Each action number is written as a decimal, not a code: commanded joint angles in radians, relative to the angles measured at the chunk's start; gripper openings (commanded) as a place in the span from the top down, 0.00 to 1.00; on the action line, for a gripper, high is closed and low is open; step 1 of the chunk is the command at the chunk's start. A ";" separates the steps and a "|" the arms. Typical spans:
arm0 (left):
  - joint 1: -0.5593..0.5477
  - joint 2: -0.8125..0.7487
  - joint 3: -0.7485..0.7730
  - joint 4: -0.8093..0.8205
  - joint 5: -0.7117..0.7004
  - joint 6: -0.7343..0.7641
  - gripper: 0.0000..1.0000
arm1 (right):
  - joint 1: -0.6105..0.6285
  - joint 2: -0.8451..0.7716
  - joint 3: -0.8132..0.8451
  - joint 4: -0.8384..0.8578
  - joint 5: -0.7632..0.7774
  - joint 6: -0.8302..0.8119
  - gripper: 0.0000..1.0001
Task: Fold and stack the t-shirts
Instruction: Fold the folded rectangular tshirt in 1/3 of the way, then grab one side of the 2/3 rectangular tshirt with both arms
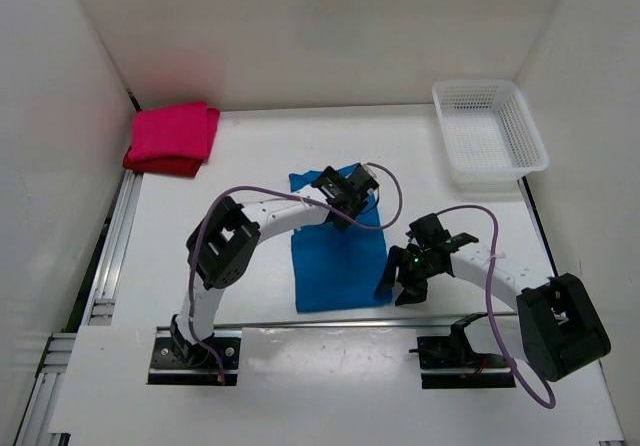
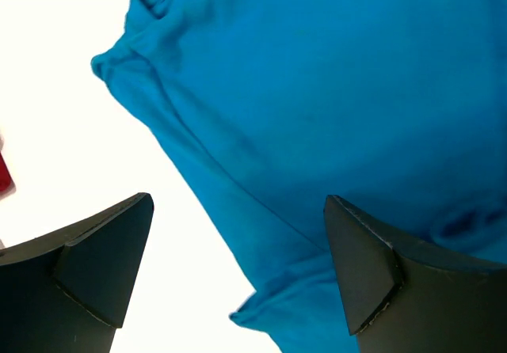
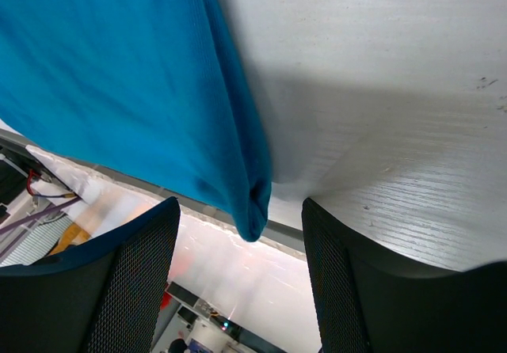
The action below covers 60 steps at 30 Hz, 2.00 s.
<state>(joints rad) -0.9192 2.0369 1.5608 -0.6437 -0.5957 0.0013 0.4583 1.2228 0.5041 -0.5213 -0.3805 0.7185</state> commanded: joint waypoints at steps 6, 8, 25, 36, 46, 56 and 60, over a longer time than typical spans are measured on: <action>0.104 -0.086 0.162 -0.100 0.040 -0.001 0.00 | -0.001 -0.003 -0.010 -0.008 0.043 -0.047 0.32; 0.160 -0.136 0.231 -0.299 0.299 -0.001 0.00 | -0.001 -0.003 -0.010 -0.008 0.034 -0.056 0.32; 0.002 -0.624 -0.706 -0.117 0.698 -0.001 0.00 | -0.010 0.035 -0.001 -0.017 0.015 -0.097 0.33; 0.086 -0.689 -0.042 -0.184 0.195 -0.001 0.00 | -0.010 0.015 0.011 -0.054 0.043 -0.077 0.33; 0.221 -0.874 -0.744 -0.064 0.657 -0.001 0.22 | -0.010 0.035 0.022 -0.054 0.063 -0.077 0.33; 0.200 -0.635 -0.820 0.053 0.882 -0.001 0.37 | -0.001 0.053 0.002 -0.022 0.063 -0.068 0.33; 0.145 -0.624 -0.820 0.053 0.922 -0.001 0.39 | -0.001 0.063 0.011 -0.022 0.063 -0.079 0.33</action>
<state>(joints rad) -0.7334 1.4216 0.7258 -0.6178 0.2359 -0.0006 0.4530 1.2583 0.5232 -0.5446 -0.3923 0.6693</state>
